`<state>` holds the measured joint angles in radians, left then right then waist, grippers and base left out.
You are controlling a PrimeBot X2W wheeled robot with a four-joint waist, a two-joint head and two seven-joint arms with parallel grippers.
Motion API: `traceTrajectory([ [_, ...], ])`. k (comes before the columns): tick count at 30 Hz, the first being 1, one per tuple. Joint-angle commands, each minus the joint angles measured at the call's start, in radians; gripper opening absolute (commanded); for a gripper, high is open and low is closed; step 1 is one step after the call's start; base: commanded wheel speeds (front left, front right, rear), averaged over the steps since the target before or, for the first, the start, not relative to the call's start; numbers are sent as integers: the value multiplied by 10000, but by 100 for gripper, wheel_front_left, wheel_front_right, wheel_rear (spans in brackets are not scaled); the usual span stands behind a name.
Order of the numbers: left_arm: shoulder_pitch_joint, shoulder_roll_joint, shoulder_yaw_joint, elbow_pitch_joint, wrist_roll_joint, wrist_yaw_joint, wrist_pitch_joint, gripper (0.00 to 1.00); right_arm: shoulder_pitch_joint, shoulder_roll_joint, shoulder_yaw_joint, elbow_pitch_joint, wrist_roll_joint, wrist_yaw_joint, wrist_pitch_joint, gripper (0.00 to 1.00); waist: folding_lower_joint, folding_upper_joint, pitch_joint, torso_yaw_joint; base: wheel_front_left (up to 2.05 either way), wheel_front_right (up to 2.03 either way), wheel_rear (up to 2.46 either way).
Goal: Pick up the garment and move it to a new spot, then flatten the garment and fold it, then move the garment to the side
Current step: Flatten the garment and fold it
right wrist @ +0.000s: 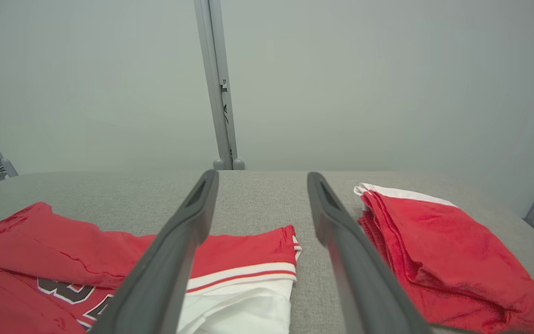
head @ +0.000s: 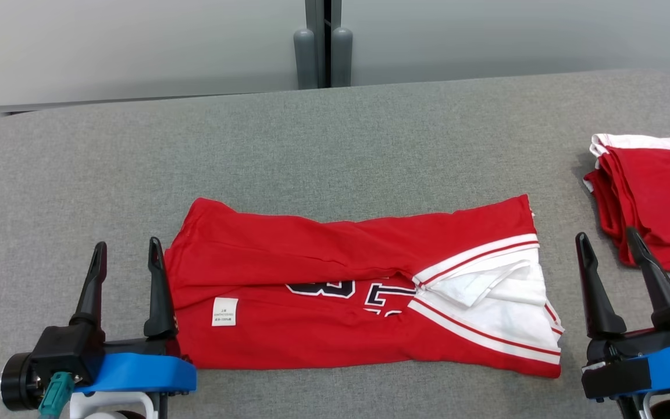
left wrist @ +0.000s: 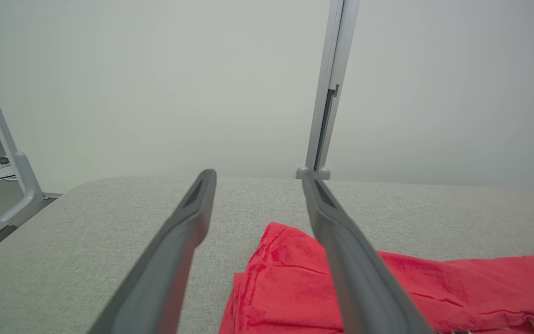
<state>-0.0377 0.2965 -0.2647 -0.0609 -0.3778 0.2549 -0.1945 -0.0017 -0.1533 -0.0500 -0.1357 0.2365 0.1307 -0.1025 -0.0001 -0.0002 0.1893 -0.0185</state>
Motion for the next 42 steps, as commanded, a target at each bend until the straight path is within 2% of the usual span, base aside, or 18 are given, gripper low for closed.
traceTrajectory([
  [1,48,64,-20,-44,37,55,58,100,221,108,-70,-171,-90,1,138,100,1,2,-62,-20,0,0,0],
  [12,-212,99,-140,380,99,-33,-123,100,420,286,-200,-388,-54,1,563,100,1,2,-143,130,0,0,0],
  [16,-306,182,-209,409,222,3,-104,100,393,212,-202,-51,12,1,641,100,1,2,-48,199,0,0,0],
  [21,-516,223,-355,395,373,-68,-65,100,284,65,-327,935,152,1,664,100,1,2,247,406,0,0,0],
  [28,-1033,172,-553,512,563,-186,-231,100,-660,-219,-127,3755,484,1,312,100,1,2,841,746,0,0,0],
  [33,-1300,117,-594,672,591,-260,-369,100,-1502,-354,412,5403,855,1,229,100,1,2,1092,898,0,0,0],
  [34,-1341,112,-599,710,592,-282,-383,100,-1576,-360,611,5655,954,2,313,88,1,2,1115,920,0,0,0],
  [36,-1382,91,-617,798,608,-309,-431,100,-1655,-402,1017,5979,1181,13,440,5,1,2,1119,944,0,0,0],
  [37,-1385,88,-615,828,619,-311,-458,100,-1676,-428,1175,6065,1297,14,460,0,1,2,1112,949,0,0,0],
  [42,-1274,93,-591,947,614,-268,-534,100,-1603,-734,1378,5974,1719,2,135,0,1,2,949,869,0,0,0],
])
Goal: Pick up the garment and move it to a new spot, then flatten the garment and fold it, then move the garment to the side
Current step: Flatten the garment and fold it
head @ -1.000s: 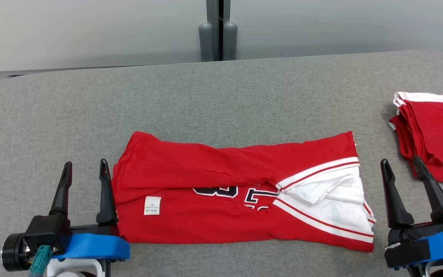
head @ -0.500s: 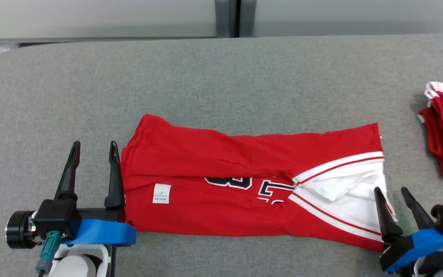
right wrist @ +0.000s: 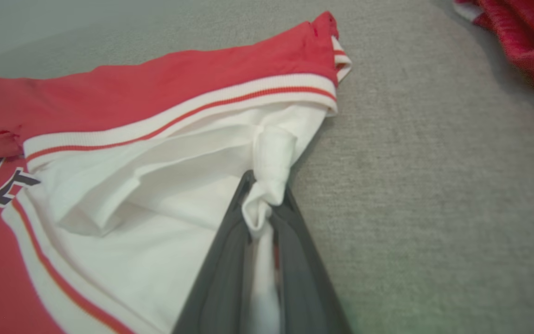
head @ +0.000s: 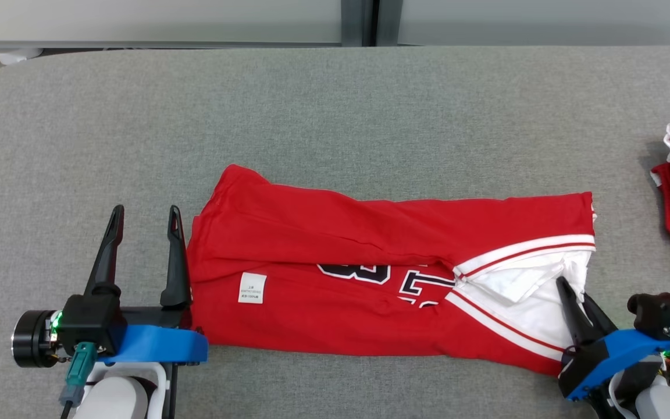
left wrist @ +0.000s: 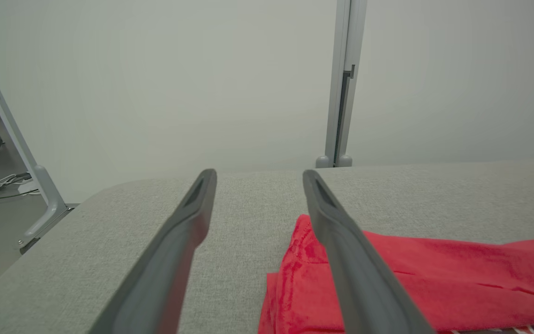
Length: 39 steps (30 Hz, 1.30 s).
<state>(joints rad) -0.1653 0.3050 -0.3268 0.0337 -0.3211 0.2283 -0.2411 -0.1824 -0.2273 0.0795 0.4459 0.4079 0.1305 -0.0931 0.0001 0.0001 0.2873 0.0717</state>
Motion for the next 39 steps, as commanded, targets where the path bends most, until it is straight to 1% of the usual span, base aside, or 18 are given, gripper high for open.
traceTrajectory([
  [1,39,13,38,17,42,10,-78,100,257,-70,27,56,41,2,-69,0,-1,-1,-84,-71,0,0,0],
  [8,341,73,26,37,-47,67,-39,100,593,-661,-580,-382,149,-1,-224,0,-1,-1,-461,-436,0,0,0],
  [14,374,62,-119,-14,-55,63,56,100,532,-1136,-956,-549,15,1,-95,0,-1,-1,-696,-445,0,0,0],
  [16,397,47,-166,-7,-67,62,70,100,406,-1195,-889,-858,-70,1,53,0,-1,-1,-783,-414,0,0,0],
  [19,448,50,-198,17,-104,62,70,100,218,-1183,-595,-1675,-210,2,452,0,-1,-1,-906,-367,0,0,0],
  [23,527,27,-232,54,-194,55,97,100,-174,-1061,283,-3168,-340,2,1297,0,-1,-1,-1052,-298,0,0,0],
  [27,483,-6,-280,85,-215,43,119,100,-691,-641,1487,-4166,-182,2,2056,0,-1,-1,-1145,-159,0,0,0],
  [30,389,-12,-323,124,-242,0,104,100,-1192,-171,2496,-4266,-17,2,2382,0,-1,-1,-1133,-36,0,0,0],
  [34,277,-90,-385,162,-265,-40,58,100,-1765,716,3667,-3508,318,2,2568,0,-1,-1,-988,275,0,0,0],
  [36,187,-169,-442,197,-283,-61,31,100,-2023,1102,3983,-2801,438,2,2480,0,-1,-1,-881,475,0,0,0],
  [39,44,-275,-544,287,-270,-122,2,100,-2422,1517,4205,-1724,602,2,2178,0,-1,-1,-680,790,0,0,0],
])
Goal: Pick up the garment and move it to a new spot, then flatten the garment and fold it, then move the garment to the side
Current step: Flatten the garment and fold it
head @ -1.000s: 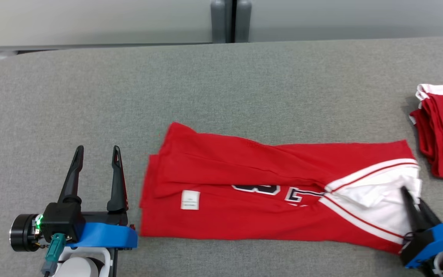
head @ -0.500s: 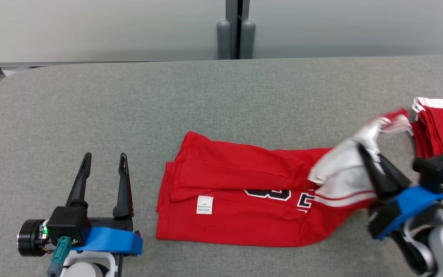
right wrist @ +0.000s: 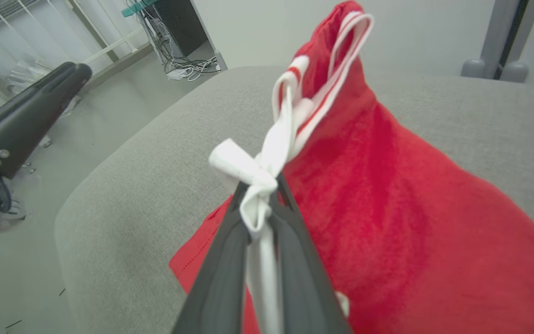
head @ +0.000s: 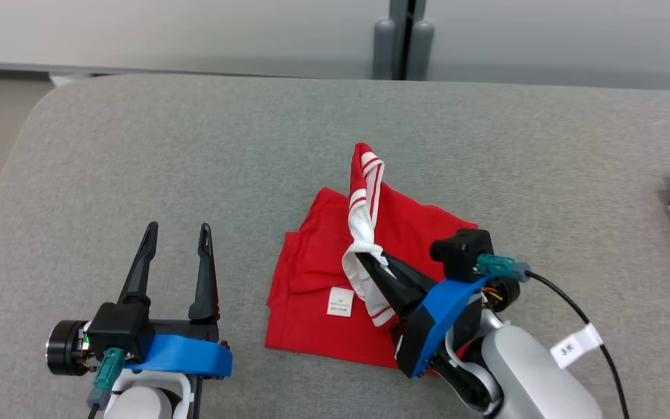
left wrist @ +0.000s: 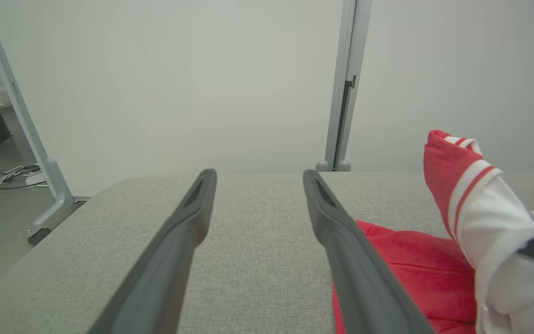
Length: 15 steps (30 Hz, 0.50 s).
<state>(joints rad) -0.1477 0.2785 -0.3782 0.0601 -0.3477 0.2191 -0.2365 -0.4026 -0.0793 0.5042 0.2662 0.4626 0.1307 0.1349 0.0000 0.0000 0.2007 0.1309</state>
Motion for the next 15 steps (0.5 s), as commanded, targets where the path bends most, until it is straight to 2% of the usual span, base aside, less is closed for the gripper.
traceTrajectory([
  [1,-181,-41,-45,71,-8,-63,-49,100,-368,111,4,449,119,1,-226,0,0,0,242,276,0,0,0],
  [5,-351,-161,-127,280,-81,-173,-98,100,-915,262,384,1610,437,1,-726,0,0,0,474,521,0,0,0],
  [6,-398,-176,-132,325,-85,-194,-115,100,-1032,271,552,1855,453,1,-798,44,0,0,526,558,0,0,0],
  [7,-444,-193,-140,363,-89,-214,-117,100,-1160,281,674,1934,635,1,-997,100,0,0,590,591,0,0,0],
  [10,-536,-225,-105,469,-87,-228,-149,100,-1550,276,1049,1951,862,1,-1695,100,0,0,727,586,0,0,0],
  [15,-525,-202,-104,608,-80,-263,-208,100,-1778,107,867,1519,347,1,-2855,100,0,0,759,466,0,0,0],
])
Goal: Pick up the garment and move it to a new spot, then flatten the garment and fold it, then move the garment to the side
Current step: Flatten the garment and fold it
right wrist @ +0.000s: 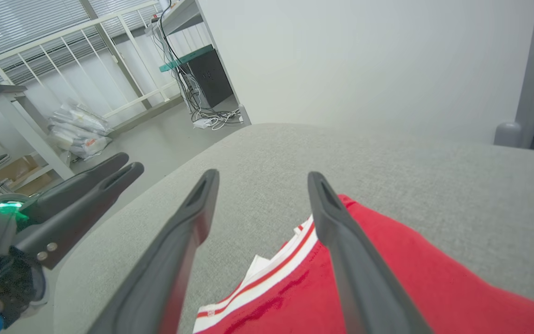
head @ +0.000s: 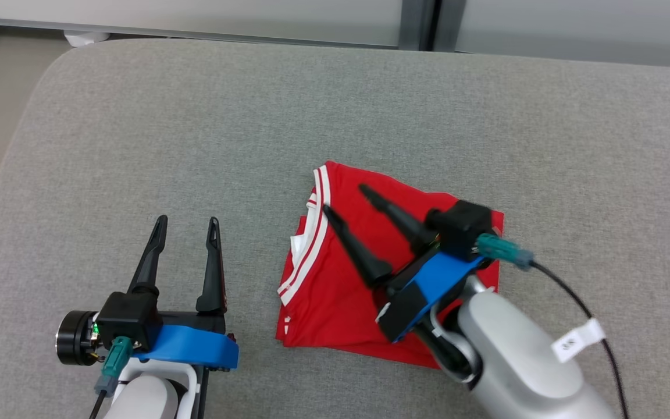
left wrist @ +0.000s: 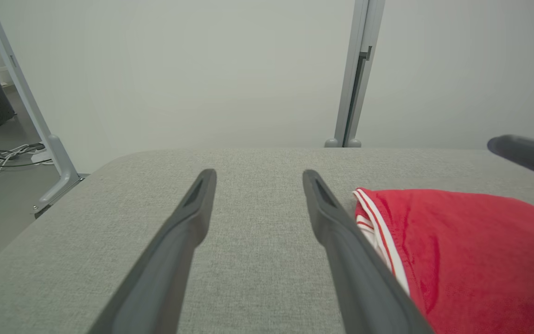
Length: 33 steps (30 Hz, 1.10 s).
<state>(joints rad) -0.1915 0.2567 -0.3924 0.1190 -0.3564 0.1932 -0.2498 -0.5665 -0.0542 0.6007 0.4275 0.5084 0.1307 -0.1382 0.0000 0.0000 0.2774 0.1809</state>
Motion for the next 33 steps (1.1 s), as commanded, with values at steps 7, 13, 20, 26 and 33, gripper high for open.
traceTrajectory([
  [7,122,140,150,11,46,124,-103,100,905,-1108,-2164,-1418,-1149,2,-640,100,0,0,-201,-464,0,0,0],
  [13,434,389,230,-93,-8,218,6,100,2657,-1512,-4487,-2744,-1954,1,-380,100,0,0,-487,-1068,0,0,0],
  [20,752,592,272,-192,-80,290,156,100,4371,-1285,-5935,-3826,-2397,1,58,100,0,0,-983,-1463,0,0,0],
  [26,1207,744,158,-210,-146,279,311,100,5508,-912,-6294,-4545,-2648,1,476,100,0,0,-1668,-1714,0,0,0],
  [33,1795,949,60,-245,-222,343,547,100,6498,-541,-6413,-5229,-2826,1,926,100,0,0,-2330,-1808,0,0,0],
])
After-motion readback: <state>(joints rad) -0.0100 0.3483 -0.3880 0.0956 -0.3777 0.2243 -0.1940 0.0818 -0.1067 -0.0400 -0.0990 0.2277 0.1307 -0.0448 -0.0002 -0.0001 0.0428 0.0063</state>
